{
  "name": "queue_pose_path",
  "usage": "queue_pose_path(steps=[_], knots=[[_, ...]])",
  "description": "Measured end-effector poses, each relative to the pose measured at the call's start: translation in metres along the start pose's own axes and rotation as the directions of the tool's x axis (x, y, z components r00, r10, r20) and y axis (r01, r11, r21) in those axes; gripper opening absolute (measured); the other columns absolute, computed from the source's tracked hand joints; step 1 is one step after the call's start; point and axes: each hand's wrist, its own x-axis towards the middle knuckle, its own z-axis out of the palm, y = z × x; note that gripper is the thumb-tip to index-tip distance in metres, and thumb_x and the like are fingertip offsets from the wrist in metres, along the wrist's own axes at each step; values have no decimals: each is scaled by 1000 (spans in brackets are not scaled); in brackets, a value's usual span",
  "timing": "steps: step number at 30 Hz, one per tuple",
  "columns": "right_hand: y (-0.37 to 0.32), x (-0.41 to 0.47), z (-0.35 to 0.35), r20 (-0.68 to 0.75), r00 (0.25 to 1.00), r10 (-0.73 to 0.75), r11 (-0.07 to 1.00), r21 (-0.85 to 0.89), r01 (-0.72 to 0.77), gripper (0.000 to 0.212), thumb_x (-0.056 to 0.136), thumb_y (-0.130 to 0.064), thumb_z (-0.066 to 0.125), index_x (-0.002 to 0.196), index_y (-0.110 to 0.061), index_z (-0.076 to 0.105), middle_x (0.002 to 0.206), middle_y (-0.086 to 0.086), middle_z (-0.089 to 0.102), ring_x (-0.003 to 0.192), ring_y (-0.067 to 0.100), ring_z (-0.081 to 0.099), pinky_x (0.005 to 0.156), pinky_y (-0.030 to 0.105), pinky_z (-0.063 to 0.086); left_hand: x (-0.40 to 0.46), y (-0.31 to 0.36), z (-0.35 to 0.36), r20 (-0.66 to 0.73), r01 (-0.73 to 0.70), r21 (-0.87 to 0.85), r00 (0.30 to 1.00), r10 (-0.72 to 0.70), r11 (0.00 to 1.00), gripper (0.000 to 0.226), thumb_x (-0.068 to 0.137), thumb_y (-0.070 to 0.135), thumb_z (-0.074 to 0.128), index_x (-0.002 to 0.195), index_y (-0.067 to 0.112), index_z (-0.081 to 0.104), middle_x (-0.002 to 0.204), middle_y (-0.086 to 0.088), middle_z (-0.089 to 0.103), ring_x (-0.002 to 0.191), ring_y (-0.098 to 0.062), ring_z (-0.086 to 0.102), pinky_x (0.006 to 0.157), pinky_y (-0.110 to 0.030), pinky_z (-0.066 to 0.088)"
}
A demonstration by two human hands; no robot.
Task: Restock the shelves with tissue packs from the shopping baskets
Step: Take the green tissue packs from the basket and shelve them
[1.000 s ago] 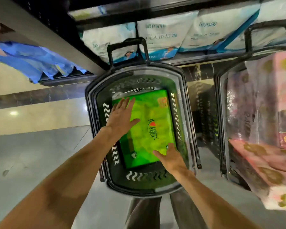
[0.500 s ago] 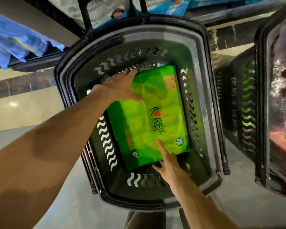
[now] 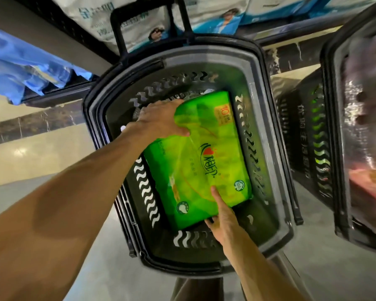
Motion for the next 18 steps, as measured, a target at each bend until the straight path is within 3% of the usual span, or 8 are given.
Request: queue_pose_path(steps=[3,7,10,12,15,18], knots=[[3,-15,0,20,1000,6,1000,6,-6,112,40,-53,94,140,-20,57,131,10,62,124,30,53,114,50,39,-15,6,-15,-2,15,22,1000,-15,1000,104,71,73,76,157,38,30,152,-7,49,139,-31,46,107,-46,41],[5,-46,-13,70,997,-23,1000,-19,25,88,57,-48,90,134,-21,60,123,9,71,117,30,62,112,52,42,-43,3,-35,-20,20,-23,1000,-20,1000,105,67,76,76,155,42,32,149,-6,53,135,-32,50,106,-45,44],[5,-80,-23,122,991,-56,996,-57,64,59,77,-42,83,128,-22,63,114,9,75,106,31,66,88,50,51,-75,3,-50,-56,25,-58,998,-28,998,101,66,75,77,153,44,35,147,-4,55,134,-31,51,105,-44,44],[7,-102,-26,130,988,-82,996,-37,87,51,84,-36,80,129,-23,62,114,8,75,104,30,67,76,46,52,-96,4,-58,-84,23,-75,996,-29,997,99,65,77,75,150,45,36,144,-2,57,132,-30,52,104,-43,45],[10,-130,-32,115,987,-114,992,-38,119,58,84,-37,81,135,-25,57,119,6,72,105,27,65,79,44,49,-124,7,-78,-111,6,-125,994,-20,992,103,60,82,70,150,46,34,146,1,56,133,-28,53,105,-42,45],[14,-153,-45,124,982,-145,987,-49,152,78,71,-47,87,141,-28,56,124,6,73,108,28,67,87,46,53,-150,19,-100,-135,-47,-121,990,31,992,104,69,78,73,156,41,29,154,1,48,139,-26,48,112,-41,41]])
